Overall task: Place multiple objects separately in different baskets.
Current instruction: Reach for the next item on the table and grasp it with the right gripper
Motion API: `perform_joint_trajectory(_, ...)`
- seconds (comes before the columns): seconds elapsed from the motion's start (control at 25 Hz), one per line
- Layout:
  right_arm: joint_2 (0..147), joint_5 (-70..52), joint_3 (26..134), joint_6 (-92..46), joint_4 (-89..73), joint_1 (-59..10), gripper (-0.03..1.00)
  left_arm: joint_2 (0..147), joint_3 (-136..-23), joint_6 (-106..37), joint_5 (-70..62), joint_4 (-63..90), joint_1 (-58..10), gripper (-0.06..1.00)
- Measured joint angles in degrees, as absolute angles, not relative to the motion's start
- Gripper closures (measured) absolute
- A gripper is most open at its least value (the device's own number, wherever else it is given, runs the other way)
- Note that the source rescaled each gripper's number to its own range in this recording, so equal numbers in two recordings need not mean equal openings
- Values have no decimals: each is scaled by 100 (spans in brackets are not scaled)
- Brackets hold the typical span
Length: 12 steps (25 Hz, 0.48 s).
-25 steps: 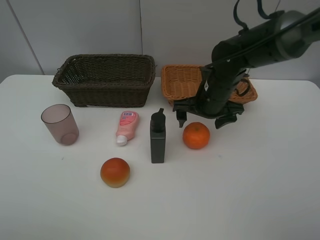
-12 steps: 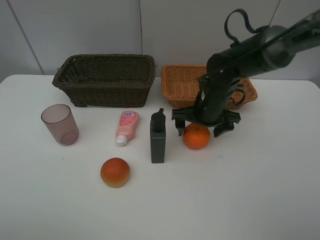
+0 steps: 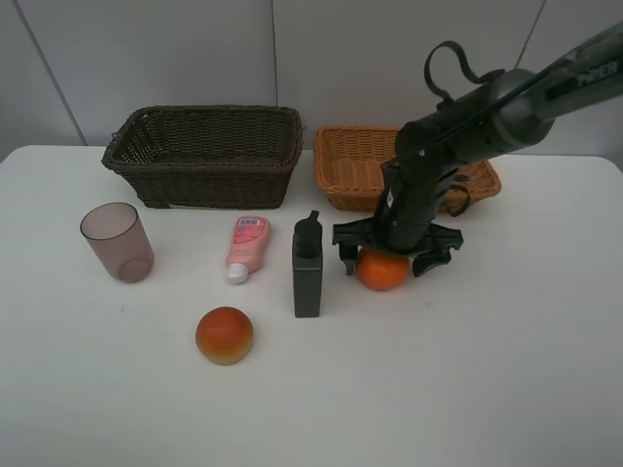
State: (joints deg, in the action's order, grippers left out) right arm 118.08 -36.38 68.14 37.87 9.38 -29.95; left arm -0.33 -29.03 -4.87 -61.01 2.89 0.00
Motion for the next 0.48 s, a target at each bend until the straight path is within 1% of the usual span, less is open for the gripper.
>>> perform_joint_trajectory(0.08,11819,-3644,6814,3787,938,-2995,-2,-33,-2903,-487,-6101,289,0,-6)
perform_joint_trajectory(0.16,11830,-3663,6820,3787,952,-2995,5,-33,-2903,-487,-6101,289,0,-6)
perform_joint_trajectory(0.24,11836,-3671,6826,3783,981,-2995,24,-33,-2903,-487,-6101,289,0,-6)
perform_joint_trajectory(0.28,11836,-3671,6826,3776,994,-2995,35,-33,-2903,-487,-6101,289,0,-6)
perform_joint_trajectory(0.48,11836,-3672,6832,3776,993,-2995,36,-33,-2903,-487,-6101,289,0,-6)
